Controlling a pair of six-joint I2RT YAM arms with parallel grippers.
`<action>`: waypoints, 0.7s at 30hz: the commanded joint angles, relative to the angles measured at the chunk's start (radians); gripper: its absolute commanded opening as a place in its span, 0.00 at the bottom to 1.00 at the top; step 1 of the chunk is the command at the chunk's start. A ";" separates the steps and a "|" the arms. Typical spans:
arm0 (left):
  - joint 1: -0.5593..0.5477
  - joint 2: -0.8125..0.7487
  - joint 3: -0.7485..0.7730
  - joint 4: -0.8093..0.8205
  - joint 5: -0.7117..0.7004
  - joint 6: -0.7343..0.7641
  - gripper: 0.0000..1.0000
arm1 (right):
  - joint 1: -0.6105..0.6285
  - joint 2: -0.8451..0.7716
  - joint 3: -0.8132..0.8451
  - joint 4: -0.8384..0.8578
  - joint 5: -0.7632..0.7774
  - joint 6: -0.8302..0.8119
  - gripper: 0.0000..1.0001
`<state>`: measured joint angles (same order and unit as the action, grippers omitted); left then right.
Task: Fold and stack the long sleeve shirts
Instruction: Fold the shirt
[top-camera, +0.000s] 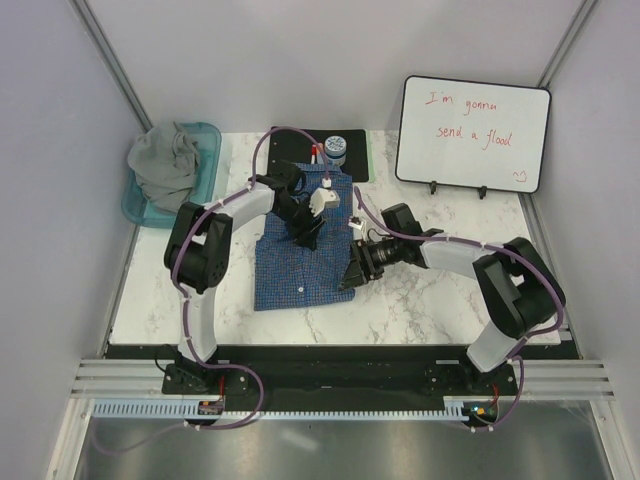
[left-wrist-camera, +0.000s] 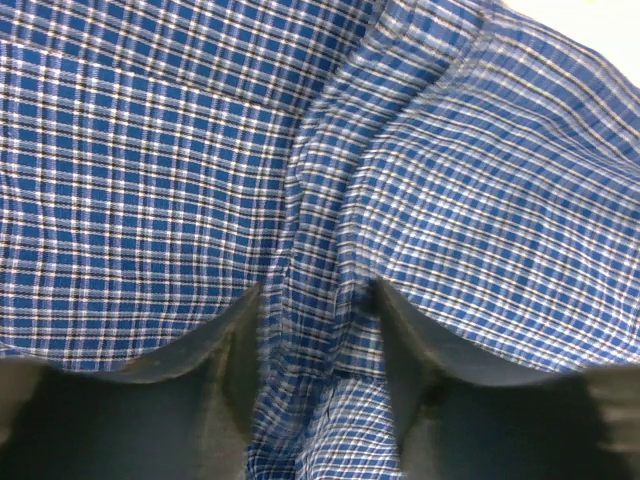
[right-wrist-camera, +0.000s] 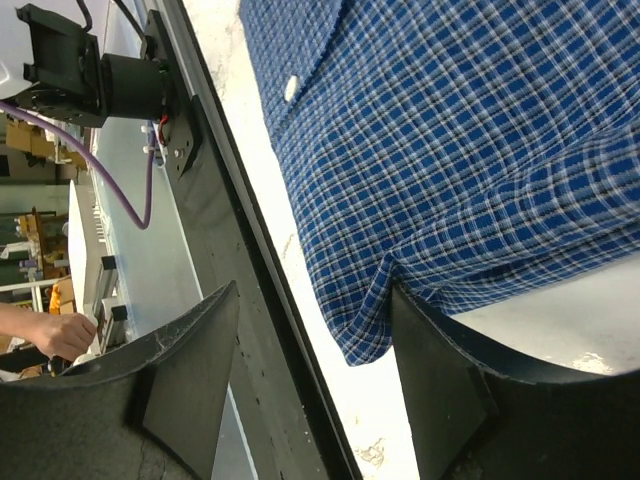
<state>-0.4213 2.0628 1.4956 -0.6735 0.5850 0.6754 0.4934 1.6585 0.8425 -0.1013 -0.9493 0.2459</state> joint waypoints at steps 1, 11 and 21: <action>-0.004 -0.010 0.048 -0.031 0.029 0.026 0.43 | 0.000 0.030 -0.003 0.012 -0.020 -0.028 0.69; 0.004 -0.104 0.028 -0.037 0.019 0.004 0.11 | -0.022 0.020 0.020 -0.061 0.009 -0.063 0.73; 0.018 -0.113 0.020 -0.034 0.016 -0.013 0.02 | -0.021 0.040 0.001 -0.055 -0.051 -0.085 0.67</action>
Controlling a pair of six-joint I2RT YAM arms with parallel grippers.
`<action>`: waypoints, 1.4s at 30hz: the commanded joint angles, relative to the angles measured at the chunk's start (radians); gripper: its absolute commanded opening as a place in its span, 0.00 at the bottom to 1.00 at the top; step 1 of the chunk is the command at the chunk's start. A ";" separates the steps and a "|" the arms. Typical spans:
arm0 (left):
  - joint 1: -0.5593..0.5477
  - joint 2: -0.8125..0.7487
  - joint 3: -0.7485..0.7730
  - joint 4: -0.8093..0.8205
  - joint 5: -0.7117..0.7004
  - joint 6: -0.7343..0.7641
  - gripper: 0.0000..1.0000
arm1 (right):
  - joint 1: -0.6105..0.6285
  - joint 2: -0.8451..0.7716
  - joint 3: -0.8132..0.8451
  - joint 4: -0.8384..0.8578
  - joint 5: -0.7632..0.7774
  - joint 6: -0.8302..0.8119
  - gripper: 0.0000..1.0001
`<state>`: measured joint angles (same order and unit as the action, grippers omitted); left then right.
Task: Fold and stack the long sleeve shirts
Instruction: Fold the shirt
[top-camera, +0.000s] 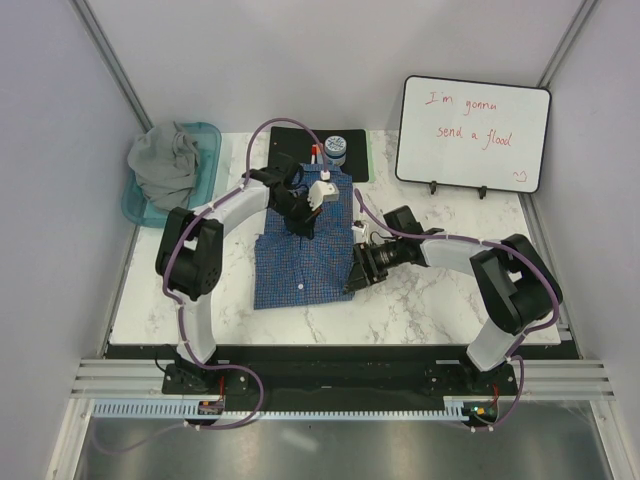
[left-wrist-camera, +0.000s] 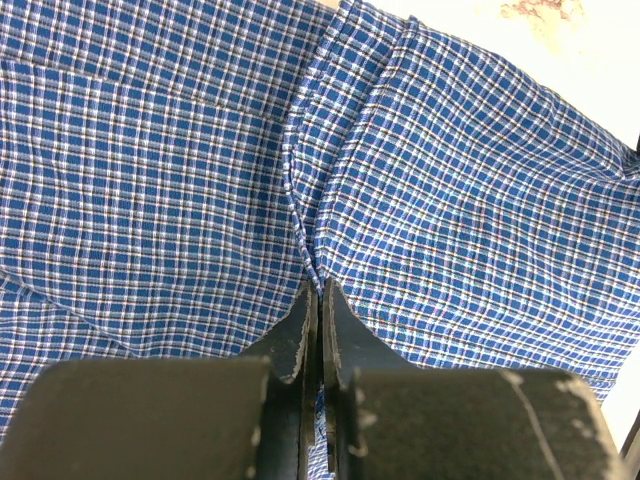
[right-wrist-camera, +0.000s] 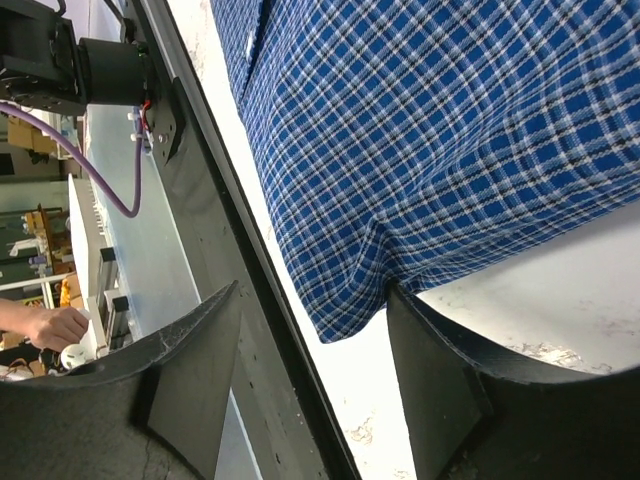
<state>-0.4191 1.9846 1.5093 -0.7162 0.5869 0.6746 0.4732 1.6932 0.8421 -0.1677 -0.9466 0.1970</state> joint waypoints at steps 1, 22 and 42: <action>0.019 -0.033 0.008 0.012 0.014 -0.017 0.02 | -0.001 0.000 -0.001 0.016 -0.054 -0.036 0.67; 0.039 0.059 0.038 0.083 -0.032 -0.055 0.02 | 0.021 0.187 0.086 -0.239 0.002 -0.215 0.00; 0.074 -0.526 -0.409 -0.011 0.122 0.062 0.65 | -0.031 0.164 0.391 -0.411 0.282 -0.162 0.51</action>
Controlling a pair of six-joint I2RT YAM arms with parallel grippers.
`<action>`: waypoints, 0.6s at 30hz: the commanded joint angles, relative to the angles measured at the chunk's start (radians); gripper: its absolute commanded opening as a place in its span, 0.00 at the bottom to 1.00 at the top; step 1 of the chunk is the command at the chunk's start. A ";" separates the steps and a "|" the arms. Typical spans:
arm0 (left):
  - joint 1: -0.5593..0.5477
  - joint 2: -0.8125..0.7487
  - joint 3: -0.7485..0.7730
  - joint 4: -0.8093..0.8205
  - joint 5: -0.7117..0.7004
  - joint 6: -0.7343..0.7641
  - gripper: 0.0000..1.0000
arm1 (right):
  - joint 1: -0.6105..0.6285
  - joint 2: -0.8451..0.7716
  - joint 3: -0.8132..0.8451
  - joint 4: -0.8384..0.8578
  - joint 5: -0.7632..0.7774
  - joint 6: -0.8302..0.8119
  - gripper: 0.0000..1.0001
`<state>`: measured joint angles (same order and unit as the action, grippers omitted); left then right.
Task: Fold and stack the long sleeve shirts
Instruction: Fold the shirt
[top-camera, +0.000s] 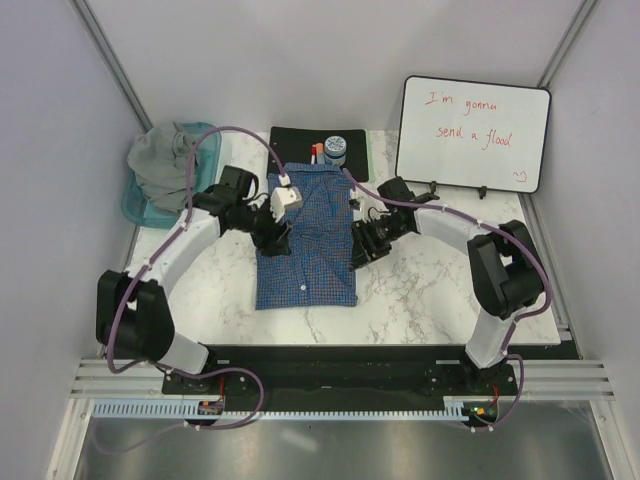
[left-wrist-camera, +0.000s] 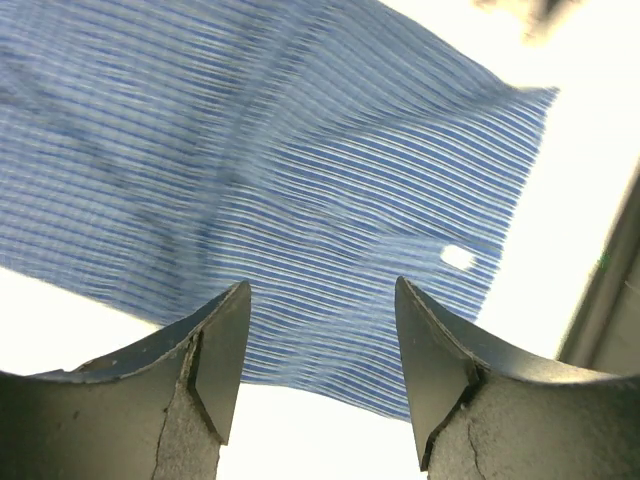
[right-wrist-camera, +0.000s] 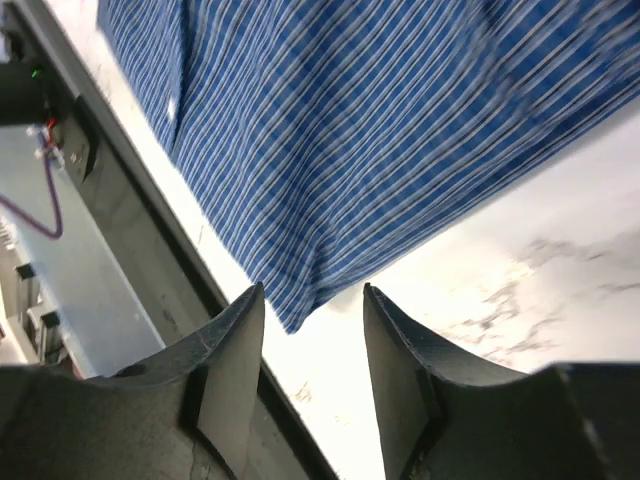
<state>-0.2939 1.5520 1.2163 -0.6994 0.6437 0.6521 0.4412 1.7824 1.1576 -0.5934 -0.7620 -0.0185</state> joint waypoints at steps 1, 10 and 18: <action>-0.063 -0.107 -0.162 -0.025 0.065 0.093 0.65 | -0.001 0.096 0.112 0.015 0.108 0.077 0.51; -0.281 -0.138 -0.302 0.127 -0.035 0.080 0.66 | -0.002 0.216 0.241 0.029 0.190 0.126 0.47; -0.413 -0.006 -0.331 0.173 -0.147 0.130 0.48 | -0.004 0.242 0.312 0.034 0.162 0.106 0.09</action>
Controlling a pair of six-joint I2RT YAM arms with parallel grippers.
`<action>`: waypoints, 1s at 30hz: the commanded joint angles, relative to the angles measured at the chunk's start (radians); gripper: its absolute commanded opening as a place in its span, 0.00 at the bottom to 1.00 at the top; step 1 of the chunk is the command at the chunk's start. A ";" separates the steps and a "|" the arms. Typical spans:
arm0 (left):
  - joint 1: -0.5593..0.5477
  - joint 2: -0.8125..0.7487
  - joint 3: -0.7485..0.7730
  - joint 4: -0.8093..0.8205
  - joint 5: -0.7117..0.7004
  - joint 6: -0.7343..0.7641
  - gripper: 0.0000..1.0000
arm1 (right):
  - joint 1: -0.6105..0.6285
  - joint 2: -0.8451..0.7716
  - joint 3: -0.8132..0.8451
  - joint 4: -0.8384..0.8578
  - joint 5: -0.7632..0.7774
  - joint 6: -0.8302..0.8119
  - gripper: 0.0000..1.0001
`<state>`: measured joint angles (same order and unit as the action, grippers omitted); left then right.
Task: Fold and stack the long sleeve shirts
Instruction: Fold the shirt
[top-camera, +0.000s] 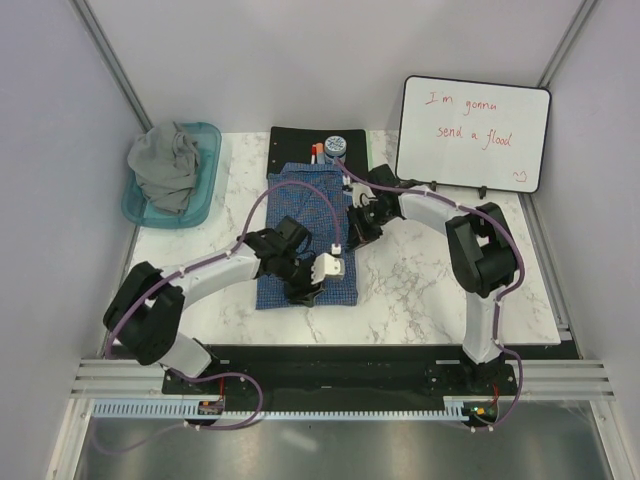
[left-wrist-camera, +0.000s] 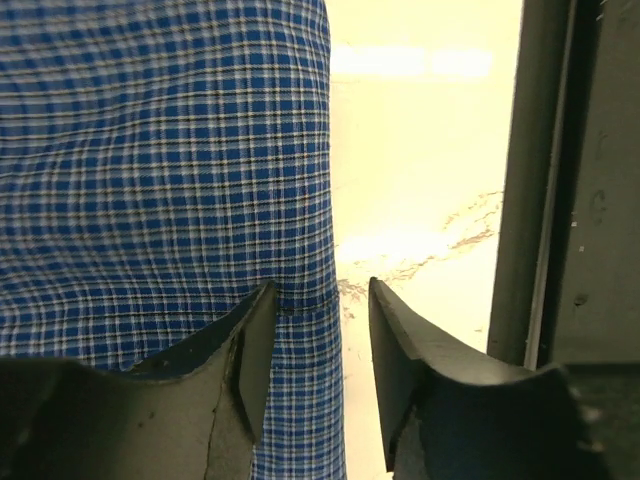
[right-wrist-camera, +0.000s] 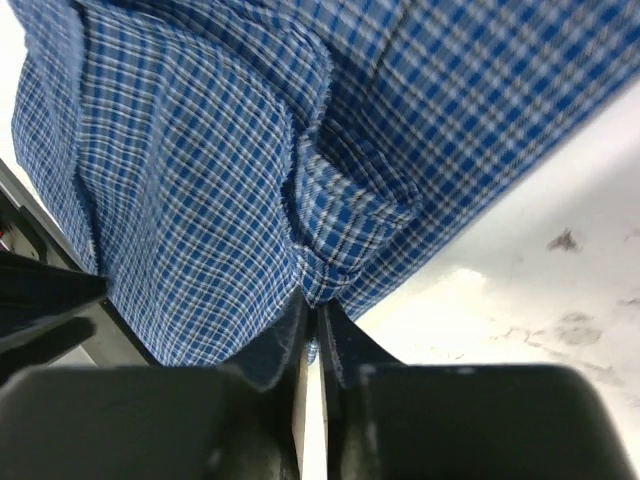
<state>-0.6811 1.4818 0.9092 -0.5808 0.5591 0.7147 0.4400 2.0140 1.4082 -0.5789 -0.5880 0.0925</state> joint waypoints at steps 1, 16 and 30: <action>-0.031 0.081 -0.029 0.055 -0.082 0.081 0.46 | -0.003 0.012 0.067 0.016 -0.009 -0.007 0.04; 0.041 0.074 0.031 -0.034 0.028 -0.025 0.53 | -0.007 0.109 0.049 -0.007 0.108 -0.085 0.01; 0.471 0.171 0.249 -0.048 -0.066 0.001 0.80 | -0.009 0.035 0.137 -0.022 0.089 -0.142 0.16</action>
<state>-0.2214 1.5394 1.1030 -0.6121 0.5583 0.6510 0.4355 2.0995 1.5101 -0.5980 -0.5201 -0.0189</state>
